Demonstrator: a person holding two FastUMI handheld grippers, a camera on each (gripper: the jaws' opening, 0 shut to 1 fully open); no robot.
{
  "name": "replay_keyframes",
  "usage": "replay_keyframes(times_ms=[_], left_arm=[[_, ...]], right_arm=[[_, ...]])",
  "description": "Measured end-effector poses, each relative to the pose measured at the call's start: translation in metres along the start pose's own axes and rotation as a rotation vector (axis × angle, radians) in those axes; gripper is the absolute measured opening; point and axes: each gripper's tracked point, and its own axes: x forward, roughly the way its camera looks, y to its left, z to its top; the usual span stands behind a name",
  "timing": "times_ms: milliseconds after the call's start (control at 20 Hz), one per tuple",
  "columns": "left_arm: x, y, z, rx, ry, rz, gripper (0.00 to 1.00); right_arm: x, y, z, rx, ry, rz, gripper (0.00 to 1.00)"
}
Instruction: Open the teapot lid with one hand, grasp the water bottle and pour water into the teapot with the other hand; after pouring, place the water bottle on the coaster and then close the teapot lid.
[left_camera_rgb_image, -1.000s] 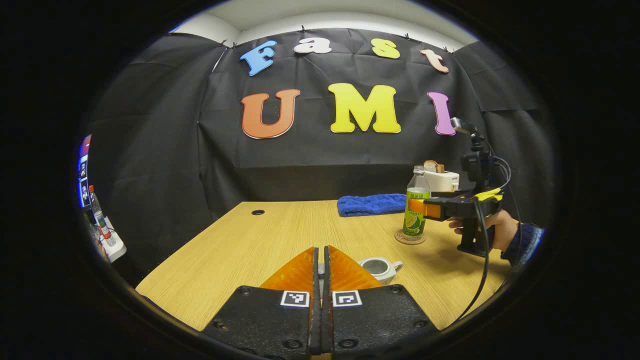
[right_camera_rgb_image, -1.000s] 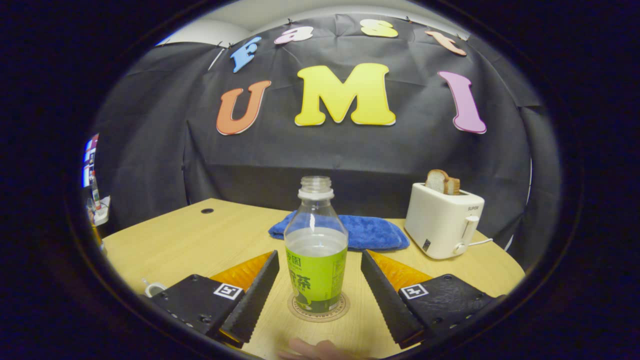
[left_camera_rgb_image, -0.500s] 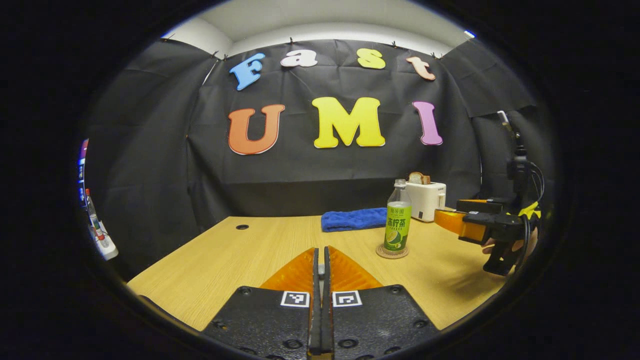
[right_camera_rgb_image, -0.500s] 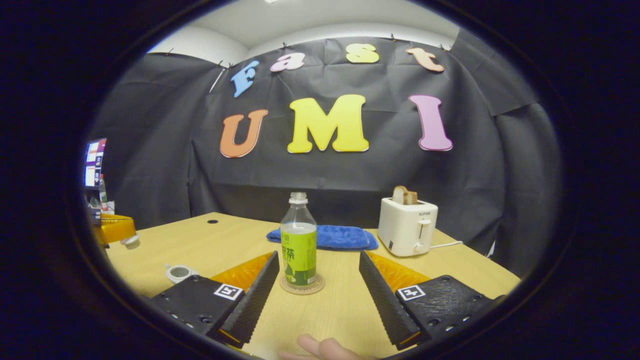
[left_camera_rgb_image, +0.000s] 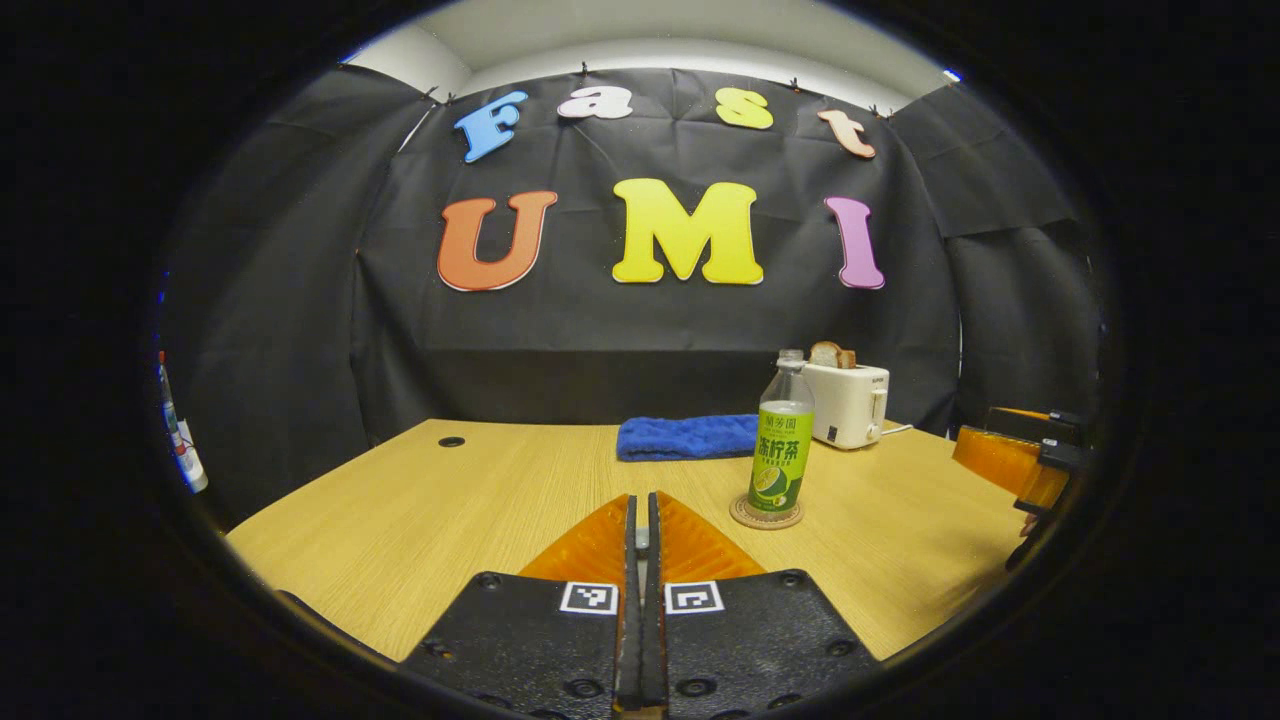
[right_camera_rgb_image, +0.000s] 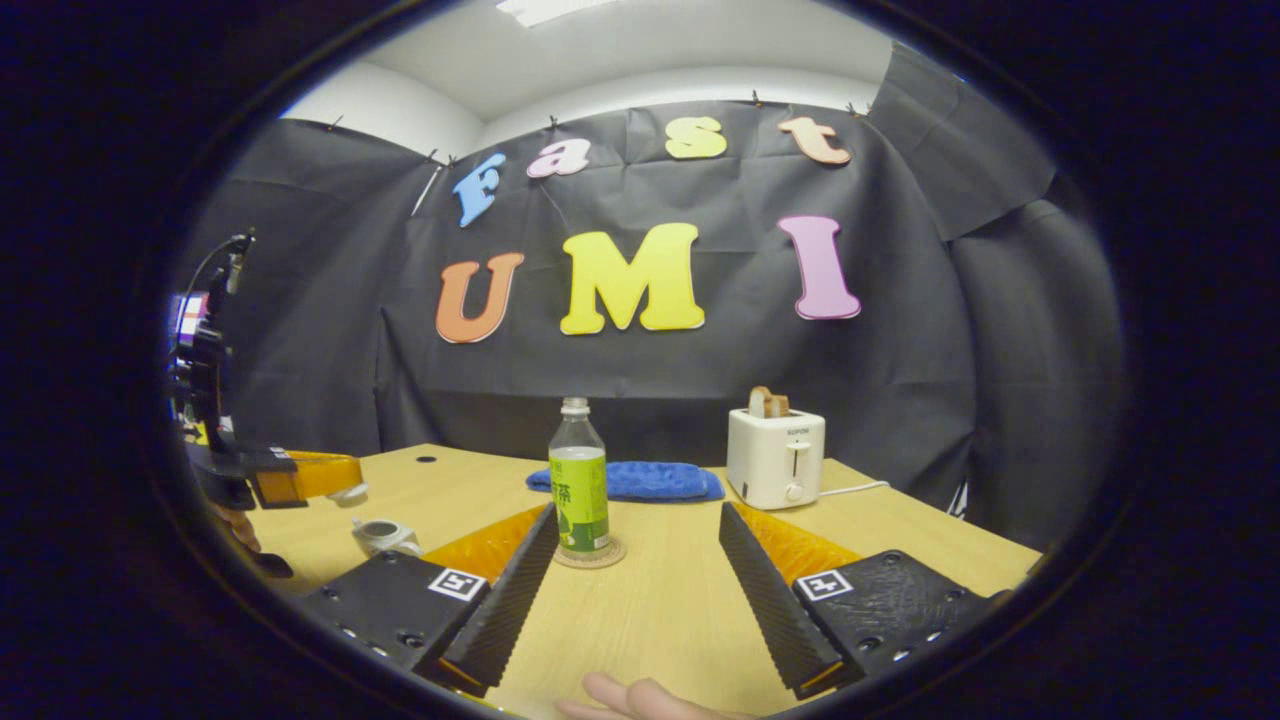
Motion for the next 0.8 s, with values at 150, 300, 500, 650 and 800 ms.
replay_keyframes(times_ms=[150, 300, 500, 650, 800], left_arm=[[0.011, -0.001, -0.021, 0.008, 0.039, 0.007, 0.03], [0.026, 0.007, -0.030, -0.003, 0.040, 0.029, 0.04], [0.021, 0.004, -0.031, -0.006, 0.032, 0.048, 0.04], [0.021, 0.008, -0.031, 0.020, 0.040, 0.055, 0.04], [0.025, 0.010, -0.035, 0.032, 0.051, 0.072, 0.04]], right_arm=[[-0.003, 0.003, -0.006, 0.016, 0.007, 0.024, 0.96], [-0.005, 0.003, -0.006, 0.031, 0.005, 0.028, 0.97], [-0.008, 0.006, -0.005, 0.036, -0.002, 0.039, 0.96], [-0.009, 0.010, -0.003, 0.045, -0.006, 0.051, 0.96], [-0.009, 0.012, -0.005, 0.047, -0.006, 0.056, 0.97]])
